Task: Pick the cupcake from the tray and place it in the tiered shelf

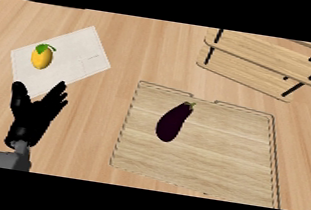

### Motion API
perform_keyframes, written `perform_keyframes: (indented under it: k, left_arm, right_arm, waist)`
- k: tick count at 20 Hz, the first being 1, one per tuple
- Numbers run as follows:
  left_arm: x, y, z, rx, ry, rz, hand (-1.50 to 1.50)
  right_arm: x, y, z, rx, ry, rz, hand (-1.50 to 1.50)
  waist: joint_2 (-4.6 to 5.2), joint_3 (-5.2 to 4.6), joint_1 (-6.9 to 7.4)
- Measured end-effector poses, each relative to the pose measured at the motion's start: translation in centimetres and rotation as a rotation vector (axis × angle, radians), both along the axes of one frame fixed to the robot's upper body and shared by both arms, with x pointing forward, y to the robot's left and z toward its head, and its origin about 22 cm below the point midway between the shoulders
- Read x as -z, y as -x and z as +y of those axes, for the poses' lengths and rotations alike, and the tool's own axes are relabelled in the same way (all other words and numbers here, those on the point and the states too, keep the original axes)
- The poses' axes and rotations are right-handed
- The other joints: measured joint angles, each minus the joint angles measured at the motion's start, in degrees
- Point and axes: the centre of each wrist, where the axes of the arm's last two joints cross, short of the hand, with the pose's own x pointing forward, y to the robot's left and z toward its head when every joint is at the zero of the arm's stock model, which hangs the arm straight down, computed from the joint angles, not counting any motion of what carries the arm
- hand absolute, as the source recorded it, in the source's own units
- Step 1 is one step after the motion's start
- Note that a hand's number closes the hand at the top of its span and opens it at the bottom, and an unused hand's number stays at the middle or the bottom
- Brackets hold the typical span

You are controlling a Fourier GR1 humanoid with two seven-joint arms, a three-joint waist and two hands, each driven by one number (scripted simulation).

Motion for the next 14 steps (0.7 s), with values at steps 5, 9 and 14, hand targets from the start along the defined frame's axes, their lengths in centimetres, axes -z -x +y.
perform_keyframes:
  k: [5,9,14]
  left_arm:
    - [-0.4,0.1,0.3,-0.001,-0.002,-0.002,0.00]
    - [-0.5,0.2,0.0,-0.002,-0.002,-0.003,0.00]
    - [-0.2,0.3,0.0,-0.007,0.001,-0.004,0.00]
  right_arm:
    - [-1.2,0.4,-0.4,-0.025,-0.169,-0.082,-1.50]
    - [-2.2,0.8,-1.1,-0.030,-0.312,-0.154,-1.50]
    - [-3.3,1.6,-3.5,0.069,-0.387,-0.263,-1.50]
  waist:
    - [-0.17,0.02,-0.26]
    - [-0.22,0.02,-0.31]
    - [-0.17,0.00,-0.35]
